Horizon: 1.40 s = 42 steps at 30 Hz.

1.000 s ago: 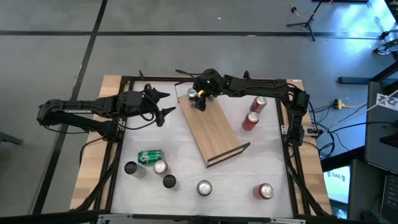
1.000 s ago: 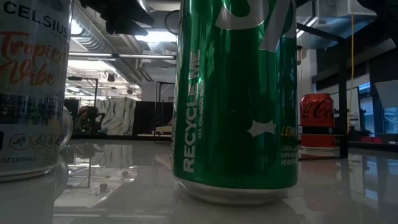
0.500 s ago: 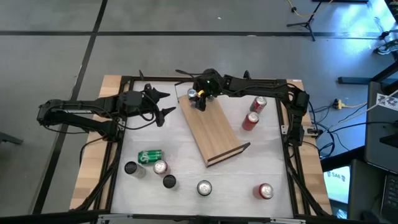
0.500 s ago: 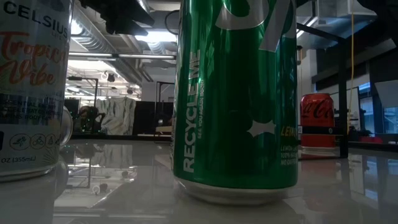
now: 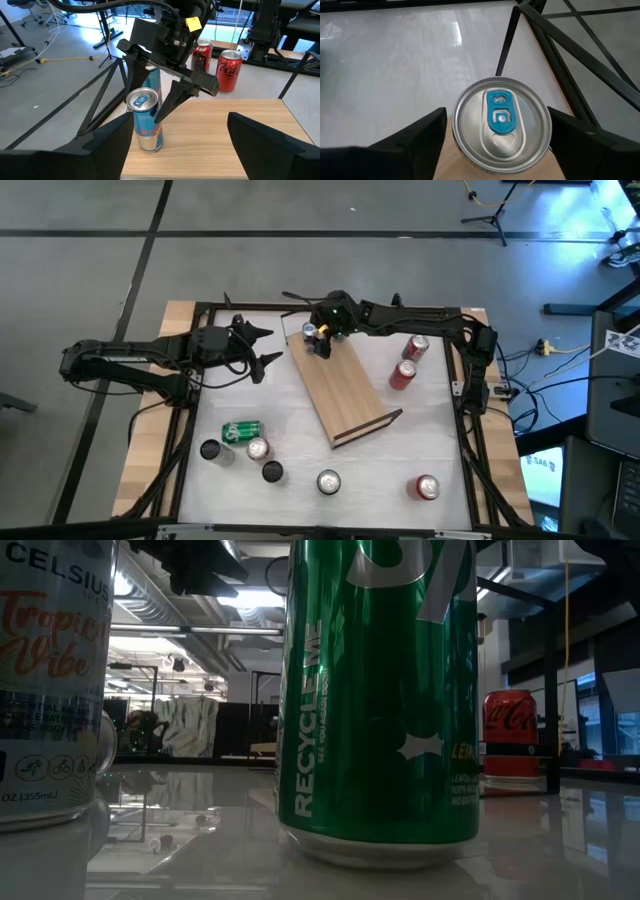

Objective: Place canned beverage on shelf
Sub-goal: Put the blue soda can on the shelf aligned with the other blue soda can, then adjust the blue soda can on the shelf

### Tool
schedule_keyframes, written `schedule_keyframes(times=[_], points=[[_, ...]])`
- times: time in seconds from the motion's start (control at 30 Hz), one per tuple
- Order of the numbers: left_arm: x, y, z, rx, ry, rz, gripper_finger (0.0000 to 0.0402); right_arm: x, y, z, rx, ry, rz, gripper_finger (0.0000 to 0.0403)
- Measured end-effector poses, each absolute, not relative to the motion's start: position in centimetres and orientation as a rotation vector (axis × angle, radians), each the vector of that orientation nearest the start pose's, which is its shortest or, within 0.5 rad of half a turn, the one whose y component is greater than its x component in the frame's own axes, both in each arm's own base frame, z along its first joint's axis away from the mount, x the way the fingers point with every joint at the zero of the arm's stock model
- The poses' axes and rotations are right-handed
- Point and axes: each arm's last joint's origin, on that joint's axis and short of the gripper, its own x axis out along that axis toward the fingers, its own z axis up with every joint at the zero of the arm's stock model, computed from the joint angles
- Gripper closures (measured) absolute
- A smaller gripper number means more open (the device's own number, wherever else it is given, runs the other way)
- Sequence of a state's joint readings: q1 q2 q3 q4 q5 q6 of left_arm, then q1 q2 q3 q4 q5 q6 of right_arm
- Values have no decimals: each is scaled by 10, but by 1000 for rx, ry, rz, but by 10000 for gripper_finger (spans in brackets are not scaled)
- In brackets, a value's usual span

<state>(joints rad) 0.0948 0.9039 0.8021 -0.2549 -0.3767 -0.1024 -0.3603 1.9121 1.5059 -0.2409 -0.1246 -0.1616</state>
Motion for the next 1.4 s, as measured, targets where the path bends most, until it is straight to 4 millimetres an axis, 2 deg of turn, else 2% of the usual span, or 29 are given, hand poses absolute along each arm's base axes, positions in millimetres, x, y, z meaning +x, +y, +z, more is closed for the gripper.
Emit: schedule_keyframes(times=[0.2, 0.4, 0.73, 0.93, 1.03, 1.17, 1.4], points=[[193, 29, 313, -49, 332, 484, 90, 407, -150, 253, 0, 644, -176, 64], [193, 29, 313, -49, 332, 484, 90, 407, -150, 266, -5, 626, -178, 63], [193, 29, 313, -49, 332, 484, 90, 406, -149, 316, -19, 660, -168, 63], [193, 29, 313, -49, 332, 484, 90, 393, -147, 347, -107, 782, -199, 63], [193, 29, 313, -49, 332, 484, 90, 384, -148, 356, -178, 878, -253, 63], [193, 29, 313, -49, 332, 484, 90, 374, -155, 356, -217, 962, -270, 63], [193, 29, 313, -49, 332, 484, 90, 355, -181, 340, -43, 1035, -171, 63]])
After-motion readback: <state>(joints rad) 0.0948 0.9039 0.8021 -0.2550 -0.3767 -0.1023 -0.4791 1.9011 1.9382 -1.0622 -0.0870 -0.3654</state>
